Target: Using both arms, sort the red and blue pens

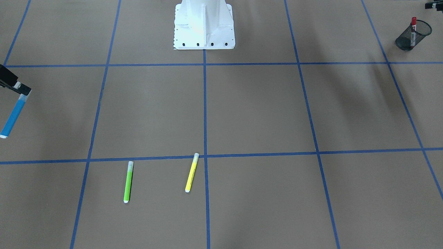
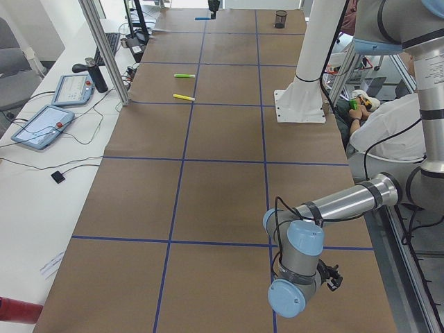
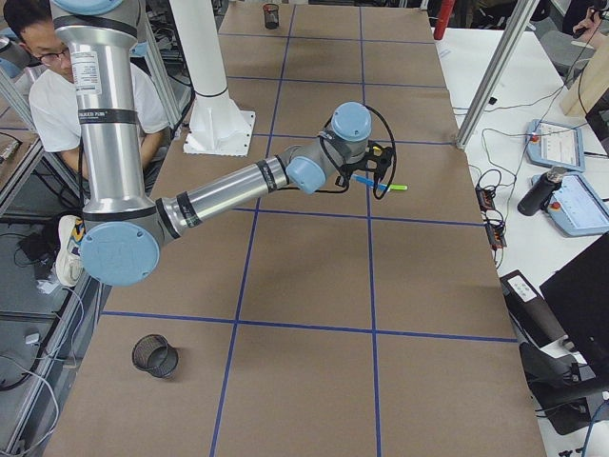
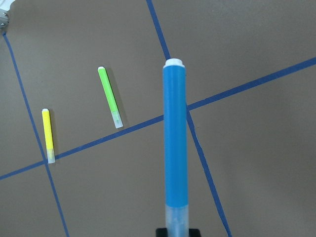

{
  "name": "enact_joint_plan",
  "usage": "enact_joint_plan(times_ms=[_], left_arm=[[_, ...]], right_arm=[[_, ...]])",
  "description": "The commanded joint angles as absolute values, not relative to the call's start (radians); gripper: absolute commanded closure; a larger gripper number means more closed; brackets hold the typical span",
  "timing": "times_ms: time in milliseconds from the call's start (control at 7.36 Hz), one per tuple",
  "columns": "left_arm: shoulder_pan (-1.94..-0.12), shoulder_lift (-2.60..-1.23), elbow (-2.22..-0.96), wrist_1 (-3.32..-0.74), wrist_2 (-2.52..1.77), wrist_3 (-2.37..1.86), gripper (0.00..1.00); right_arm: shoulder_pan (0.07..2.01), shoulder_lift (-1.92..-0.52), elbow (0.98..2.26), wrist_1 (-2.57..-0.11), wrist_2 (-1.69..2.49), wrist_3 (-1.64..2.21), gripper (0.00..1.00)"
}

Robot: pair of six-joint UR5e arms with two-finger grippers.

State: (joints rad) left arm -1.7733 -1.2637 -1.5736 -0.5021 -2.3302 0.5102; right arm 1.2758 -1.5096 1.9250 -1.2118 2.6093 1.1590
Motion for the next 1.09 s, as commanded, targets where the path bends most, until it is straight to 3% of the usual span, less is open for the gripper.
enact_joint_plan(times_ms=[0,543,951], left_arm=[[-1.773,-1.299,-1.572,-0.619,-2.370,0.502,0.00],[-1.773,-1.383,-1.580,-1.050,-2.372,0.310,0.00],[-1.761,-1.540,-1.582,-1.075,-2.489,0.291,0.00]], right_arm=[[1.299,-1.538,1.921,-1.212,2.597,1.116,1.00],[1.313,-1.636,1.905,-1.213,2.511,0.964,1.00],[1.386,-1.704,1.846,-1.216,2.452,0.737,1.00]])
